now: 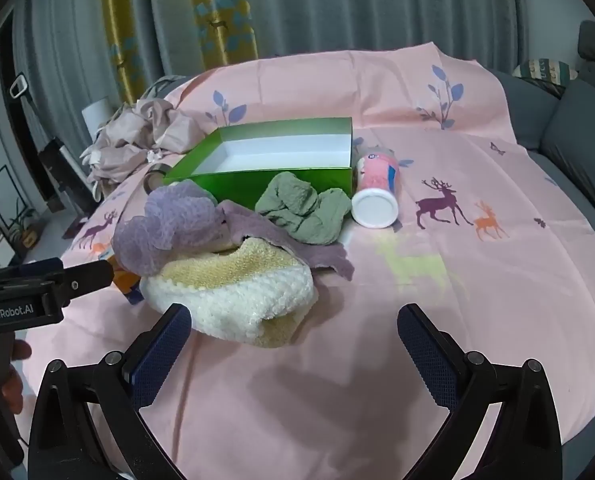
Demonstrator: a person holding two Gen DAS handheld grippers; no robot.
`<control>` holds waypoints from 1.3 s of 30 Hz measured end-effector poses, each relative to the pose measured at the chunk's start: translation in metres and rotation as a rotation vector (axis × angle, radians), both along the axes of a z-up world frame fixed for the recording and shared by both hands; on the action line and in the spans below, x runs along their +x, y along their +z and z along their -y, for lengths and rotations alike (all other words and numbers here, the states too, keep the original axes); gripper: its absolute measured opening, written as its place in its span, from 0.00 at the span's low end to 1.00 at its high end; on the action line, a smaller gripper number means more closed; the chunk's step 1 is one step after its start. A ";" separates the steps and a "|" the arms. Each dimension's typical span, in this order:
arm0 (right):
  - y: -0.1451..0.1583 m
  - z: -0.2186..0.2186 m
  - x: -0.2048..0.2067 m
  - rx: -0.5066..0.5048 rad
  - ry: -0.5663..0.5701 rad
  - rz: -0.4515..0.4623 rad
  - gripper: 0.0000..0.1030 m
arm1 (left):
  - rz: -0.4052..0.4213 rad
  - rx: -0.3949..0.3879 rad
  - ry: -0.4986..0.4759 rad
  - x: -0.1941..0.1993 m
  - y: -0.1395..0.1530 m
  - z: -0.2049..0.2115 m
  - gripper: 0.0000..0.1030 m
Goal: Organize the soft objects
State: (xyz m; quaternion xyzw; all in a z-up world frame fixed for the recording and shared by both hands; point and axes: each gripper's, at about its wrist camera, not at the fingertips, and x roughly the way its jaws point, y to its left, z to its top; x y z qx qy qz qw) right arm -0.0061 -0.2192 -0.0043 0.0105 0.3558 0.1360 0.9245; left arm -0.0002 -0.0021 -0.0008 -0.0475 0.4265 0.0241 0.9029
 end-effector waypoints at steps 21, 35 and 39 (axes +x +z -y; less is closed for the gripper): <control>0.004 -0.011 0.010 0.000 0.025 0.011 1.00 | 0.089 0.067 0.006 -0.008 0.008 0.001 0.99; 0.004 -0.018 0.005 -0.022 0.052 0.022 1.00 | 0.121 0.095 0.005 -0.012 0.011 0.003 0.99; 0.002 -0.021 0.006 -0.033 0.054 0.016 1.00 | 0.127 0.092 0.004 -0.013 0.012 0.002 0.99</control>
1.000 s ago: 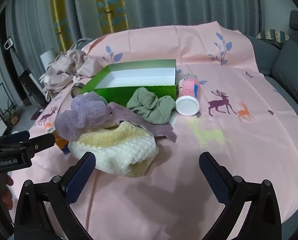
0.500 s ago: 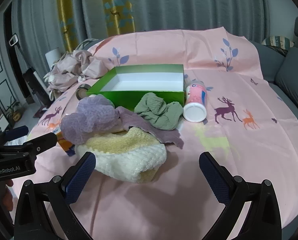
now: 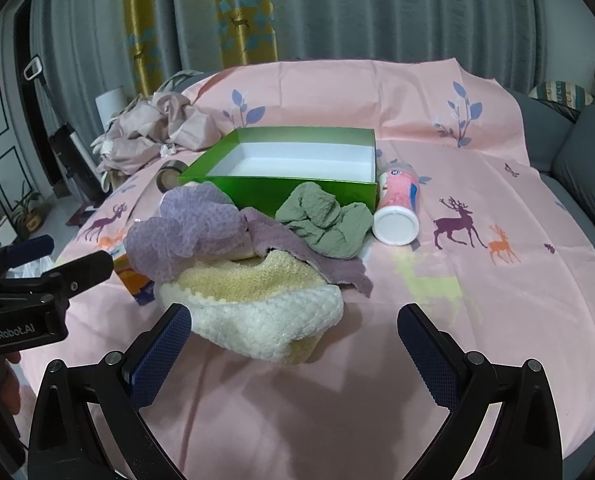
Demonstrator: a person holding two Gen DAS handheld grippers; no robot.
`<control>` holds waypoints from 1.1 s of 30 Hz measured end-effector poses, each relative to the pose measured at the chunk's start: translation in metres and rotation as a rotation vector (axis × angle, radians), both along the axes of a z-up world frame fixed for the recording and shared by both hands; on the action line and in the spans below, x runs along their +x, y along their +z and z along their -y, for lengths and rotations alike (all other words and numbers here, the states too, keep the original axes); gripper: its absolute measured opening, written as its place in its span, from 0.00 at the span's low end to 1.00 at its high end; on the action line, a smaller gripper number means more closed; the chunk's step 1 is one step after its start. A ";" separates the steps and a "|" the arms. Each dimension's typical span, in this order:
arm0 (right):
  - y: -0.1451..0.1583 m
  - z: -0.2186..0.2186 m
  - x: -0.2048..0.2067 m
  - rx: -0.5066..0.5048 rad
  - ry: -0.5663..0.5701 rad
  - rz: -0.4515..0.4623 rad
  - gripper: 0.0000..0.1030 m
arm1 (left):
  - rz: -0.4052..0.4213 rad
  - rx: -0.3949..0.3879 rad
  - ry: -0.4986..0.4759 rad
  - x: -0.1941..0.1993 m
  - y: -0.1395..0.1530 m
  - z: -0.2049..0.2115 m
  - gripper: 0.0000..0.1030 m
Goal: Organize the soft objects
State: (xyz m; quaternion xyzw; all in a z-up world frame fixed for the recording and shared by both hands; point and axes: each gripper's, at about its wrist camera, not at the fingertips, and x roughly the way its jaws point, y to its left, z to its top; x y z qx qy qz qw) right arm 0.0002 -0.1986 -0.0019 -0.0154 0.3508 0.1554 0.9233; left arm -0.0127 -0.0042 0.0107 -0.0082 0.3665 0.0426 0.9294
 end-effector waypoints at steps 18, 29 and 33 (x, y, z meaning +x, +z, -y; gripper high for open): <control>0.000 -0.007 0.005 -0.003 0.004 -0.002 1.00 | -0.006 -0.127 -0.029 0.006 -0.003 -0.017 0.99; 0.008 -0.018 0.008 -0.050 -0.009 0.018 1.00 | 0.000 -0.182 -0.029 0.012 -0.004 -0.029 0.99; 0.009 -0.022 0.011 -0.059 -0.003 0.025 1.00 | -0.001 -0.188 -0.038 0.015 -0.004 -0.030 0.99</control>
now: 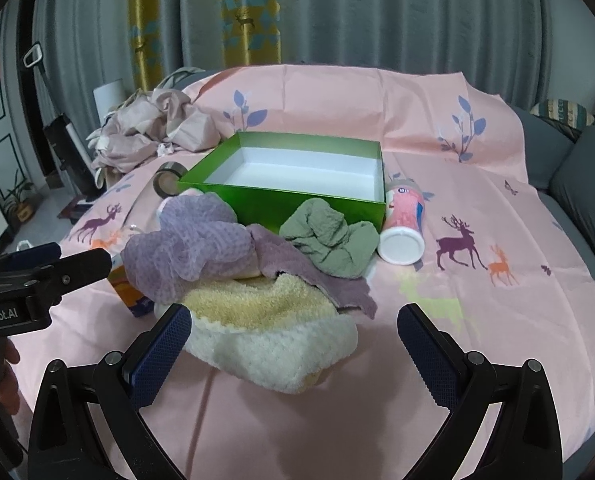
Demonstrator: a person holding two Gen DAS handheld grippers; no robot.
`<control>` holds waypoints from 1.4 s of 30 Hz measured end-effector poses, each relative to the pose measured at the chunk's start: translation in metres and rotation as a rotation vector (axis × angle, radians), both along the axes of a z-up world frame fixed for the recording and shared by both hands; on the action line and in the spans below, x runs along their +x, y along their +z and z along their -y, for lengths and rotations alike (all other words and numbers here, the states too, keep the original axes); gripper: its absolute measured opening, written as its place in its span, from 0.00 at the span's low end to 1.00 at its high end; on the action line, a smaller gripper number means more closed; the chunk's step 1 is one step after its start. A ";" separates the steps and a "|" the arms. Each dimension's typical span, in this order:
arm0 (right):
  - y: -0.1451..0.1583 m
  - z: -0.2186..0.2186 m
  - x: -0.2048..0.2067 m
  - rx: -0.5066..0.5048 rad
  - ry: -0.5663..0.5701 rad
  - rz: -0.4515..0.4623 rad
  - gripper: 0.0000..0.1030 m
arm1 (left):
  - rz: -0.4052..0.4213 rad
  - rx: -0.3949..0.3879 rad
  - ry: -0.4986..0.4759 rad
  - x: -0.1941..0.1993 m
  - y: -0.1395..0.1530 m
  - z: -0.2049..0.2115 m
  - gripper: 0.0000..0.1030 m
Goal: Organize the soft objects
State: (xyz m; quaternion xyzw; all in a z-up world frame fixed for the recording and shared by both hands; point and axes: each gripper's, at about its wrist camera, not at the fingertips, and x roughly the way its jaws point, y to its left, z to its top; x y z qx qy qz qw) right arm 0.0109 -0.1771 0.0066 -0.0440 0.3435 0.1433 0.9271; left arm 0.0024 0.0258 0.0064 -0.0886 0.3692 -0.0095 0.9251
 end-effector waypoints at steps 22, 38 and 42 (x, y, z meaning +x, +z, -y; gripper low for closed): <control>-0.008 -0.036 0.036 0.122 0.251 -0.044 0.74 | -0.048 -0.374 -0.235 0.053 -0.020 -0.021 0.75; -0.019 -0.052 0.050 0.112 0.327 -0.069 0.09 | -0.114 -0.520 -0.291 0.061 -0.035 -0.019 0.06; 0.003 -0.053 0.047 0.135 0.341 -0.001 0.08 | -0.043 -0.526 -0.309 0.058 -0.007 -0.019 0.06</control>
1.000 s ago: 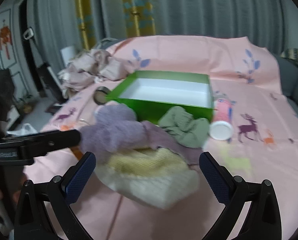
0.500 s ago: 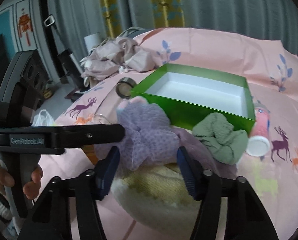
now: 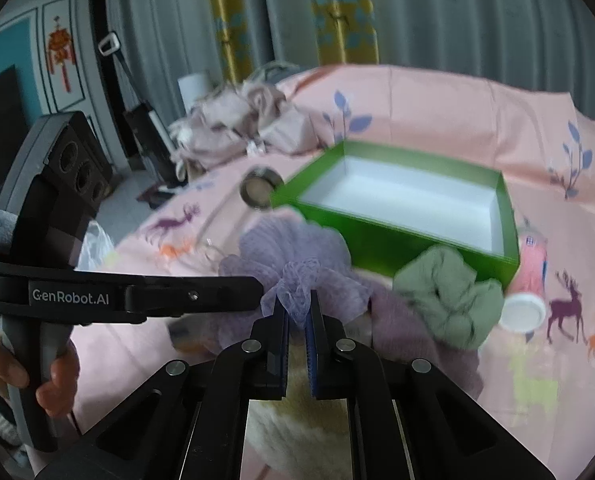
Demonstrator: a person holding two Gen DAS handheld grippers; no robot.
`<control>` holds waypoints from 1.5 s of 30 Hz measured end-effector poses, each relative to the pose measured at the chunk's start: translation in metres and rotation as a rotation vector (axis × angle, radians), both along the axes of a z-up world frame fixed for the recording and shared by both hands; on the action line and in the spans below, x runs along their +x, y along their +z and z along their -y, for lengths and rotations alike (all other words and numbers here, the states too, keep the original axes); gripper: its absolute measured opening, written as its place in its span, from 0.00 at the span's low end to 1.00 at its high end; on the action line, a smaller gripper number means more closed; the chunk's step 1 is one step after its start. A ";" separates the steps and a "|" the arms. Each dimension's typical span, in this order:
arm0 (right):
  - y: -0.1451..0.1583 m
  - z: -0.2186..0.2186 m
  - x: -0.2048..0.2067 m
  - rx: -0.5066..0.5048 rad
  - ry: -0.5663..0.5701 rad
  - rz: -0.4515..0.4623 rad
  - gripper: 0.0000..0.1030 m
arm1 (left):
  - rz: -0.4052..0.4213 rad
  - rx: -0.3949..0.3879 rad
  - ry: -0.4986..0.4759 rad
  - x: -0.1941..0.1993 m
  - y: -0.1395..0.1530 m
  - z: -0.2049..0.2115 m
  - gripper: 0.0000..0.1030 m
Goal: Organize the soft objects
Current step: 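Close the right gripper on the purple mesh bath puff and lift it, then lower the bath puff into the green box and open the right gripper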
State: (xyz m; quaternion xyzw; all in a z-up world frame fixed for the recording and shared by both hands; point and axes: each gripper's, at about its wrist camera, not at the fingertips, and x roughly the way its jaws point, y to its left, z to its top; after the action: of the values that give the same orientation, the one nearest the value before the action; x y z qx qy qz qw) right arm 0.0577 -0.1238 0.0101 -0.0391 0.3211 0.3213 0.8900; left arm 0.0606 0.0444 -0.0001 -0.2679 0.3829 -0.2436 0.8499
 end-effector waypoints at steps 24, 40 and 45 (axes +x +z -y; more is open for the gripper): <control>0.001 0.000 0.172 -0.086 -0.212 -0.053 0.37 | -0.114 0.269 0.099 0.171 -0.002 0.003 0.72; 0.026 0.030 0.065 0.030 -0.141 -0.012 0.81 | -0.034 0.388 0.164 0.042 0.035 -0.014 0.99; 0.022 0.021 0.022 0.029 -0.070 -0.030 0.81 | -0.050 0.456 0.198 -0.024 0.032 -0.014 0.99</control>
State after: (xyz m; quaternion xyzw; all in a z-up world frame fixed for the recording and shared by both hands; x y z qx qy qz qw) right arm 0.0794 -0.1447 0.0318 -0.0102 0.3307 0.2949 0.8964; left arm 0.0365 0.0589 0.0318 -0.1113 0.4208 -0.0597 0.8983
